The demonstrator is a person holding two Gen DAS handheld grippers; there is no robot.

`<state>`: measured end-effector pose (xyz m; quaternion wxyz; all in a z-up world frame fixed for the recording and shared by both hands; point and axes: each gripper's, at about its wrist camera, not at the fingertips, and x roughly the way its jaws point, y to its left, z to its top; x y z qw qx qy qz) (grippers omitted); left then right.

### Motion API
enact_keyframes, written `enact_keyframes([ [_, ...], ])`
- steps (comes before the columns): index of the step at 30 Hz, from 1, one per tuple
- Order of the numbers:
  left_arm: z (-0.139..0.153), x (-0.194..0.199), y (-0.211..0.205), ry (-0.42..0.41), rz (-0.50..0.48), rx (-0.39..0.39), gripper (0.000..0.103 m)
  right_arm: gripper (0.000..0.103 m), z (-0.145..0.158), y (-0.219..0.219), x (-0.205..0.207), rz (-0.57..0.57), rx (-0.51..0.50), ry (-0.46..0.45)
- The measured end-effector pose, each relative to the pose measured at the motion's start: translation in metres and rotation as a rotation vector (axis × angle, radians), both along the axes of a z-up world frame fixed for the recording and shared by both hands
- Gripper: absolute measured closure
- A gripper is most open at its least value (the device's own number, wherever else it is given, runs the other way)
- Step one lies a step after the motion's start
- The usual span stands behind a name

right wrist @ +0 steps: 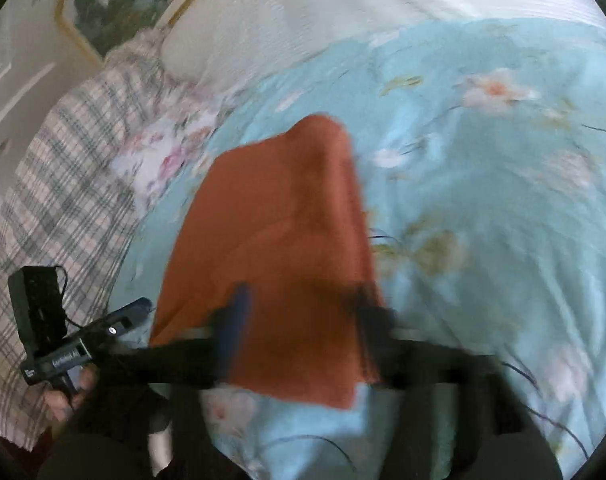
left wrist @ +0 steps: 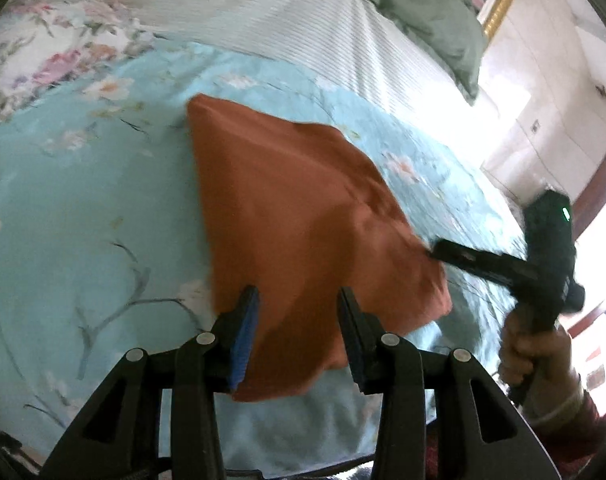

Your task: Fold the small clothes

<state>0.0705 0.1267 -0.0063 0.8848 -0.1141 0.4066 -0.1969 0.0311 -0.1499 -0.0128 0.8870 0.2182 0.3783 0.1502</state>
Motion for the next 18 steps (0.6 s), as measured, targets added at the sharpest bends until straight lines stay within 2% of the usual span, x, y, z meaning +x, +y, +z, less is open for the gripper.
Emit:
enact_keyframes([
  [2, 0.000, 0.002, 0.004, -0.004, 0.013, 0.015, 0.062, 0.036, -0.002, -0.005, -0.006, -0.012, -0.015, 0.003],
  [6, -0.011, 0.009, 0.000, 0.023, 0.035, 0.099, 0.064, 0.047, -0.018, -0.006, -0.002, 0.008, -0.016, 0.062],
  [7, -0.013, 0.010, -0.003, 0.026, 0.034, 0.107, 0.064, 0.061, -0.023, -0.003, 0.000, 0.019, -0.013, 0.078],
  [9, -0.013, 0.009, -0.007, 0.020, 0.035, 0.127, 0.064, 0.077, -0.032, 0.001, 0.004, 0.061, 0.005, 0.118],
  [11, -0.013, 0.009, -0.007, 0.021, 0.035, 0.144, 0.064, 0.088, -0.028, 0.004, 0.003, 0.081, -0.003, 0.108],
  [14, -0.012, 0.009, -0.005, 0.029, 0.034, 0.140, 0.064, 0.091, -0.015, -0.007, -0.003, 0.078, 0.016, 0.069],
  [16, -0.014, 0.009, -0.005, 0.039, 0.039, 0.140, 0.061, 0.099, -0.017, -0.008, -0.002, 0.065, -0.053, 0.084],
  [18, -0.021, 0.013, -0.008, 0.059, 0.045, 0.162, 0.059, 0.099, -0.029, -0.006, 0.001, 0.067, -0.082, 0.124],
])
